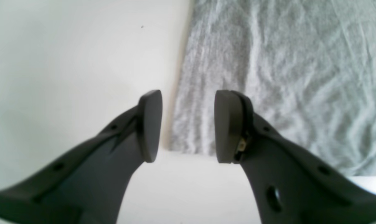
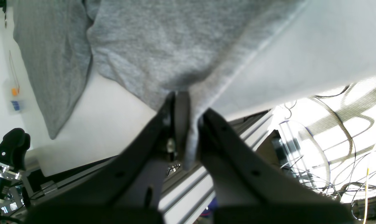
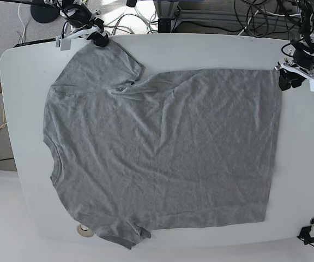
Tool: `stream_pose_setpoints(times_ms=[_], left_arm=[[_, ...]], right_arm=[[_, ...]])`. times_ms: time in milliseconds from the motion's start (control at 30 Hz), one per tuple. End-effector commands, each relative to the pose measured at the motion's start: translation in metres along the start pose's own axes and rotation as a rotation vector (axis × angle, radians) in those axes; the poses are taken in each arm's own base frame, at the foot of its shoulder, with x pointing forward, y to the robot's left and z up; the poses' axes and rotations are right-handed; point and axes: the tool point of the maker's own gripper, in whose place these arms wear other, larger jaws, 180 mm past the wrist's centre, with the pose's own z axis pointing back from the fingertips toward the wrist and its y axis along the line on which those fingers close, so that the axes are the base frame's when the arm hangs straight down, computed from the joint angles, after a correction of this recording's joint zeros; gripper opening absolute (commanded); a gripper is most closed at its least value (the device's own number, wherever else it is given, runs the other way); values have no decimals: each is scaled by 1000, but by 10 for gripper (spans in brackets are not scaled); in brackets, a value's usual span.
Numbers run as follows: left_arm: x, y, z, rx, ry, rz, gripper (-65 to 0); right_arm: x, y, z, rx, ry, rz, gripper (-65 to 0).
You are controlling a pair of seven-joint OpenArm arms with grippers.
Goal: Fold the T-shirt properly
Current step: 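Close both grippers on the shirt's shoulder edge corners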
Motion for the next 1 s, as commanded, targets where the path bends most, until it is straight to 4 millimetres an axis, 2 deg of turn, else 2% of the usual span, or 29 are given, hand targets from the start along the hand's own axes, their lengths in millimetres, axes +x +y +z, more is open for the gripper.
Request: stream_pose_setpoints(times_ms=[0,67,167,333,533,767,967], left_arm=[[7,-2,-2,-42,-7,-1,-390],[3,-4,-5,-75,10,-9,-386],[-5,2,-8,-70,41,7,-321],[-20,14,-9,-43,79,26,-320],[-37,13,-10,-88,118,14,-320],[-60,-20,-15,-185,182,-10,-321],[-61,-27,-18,-197,170,11,-321]], right_arm=[[3,2,3,9,-8,14,-650],[3,2,3,9,-8,14,-650],[3,2,3,9,-8,14,-650],[4,2,3,8,-10,14,-650],[3,2,3,9,-8,14,-650],[8,5,0,17,-18,18,-650],[8,5,0,17,-18,18,-650]])
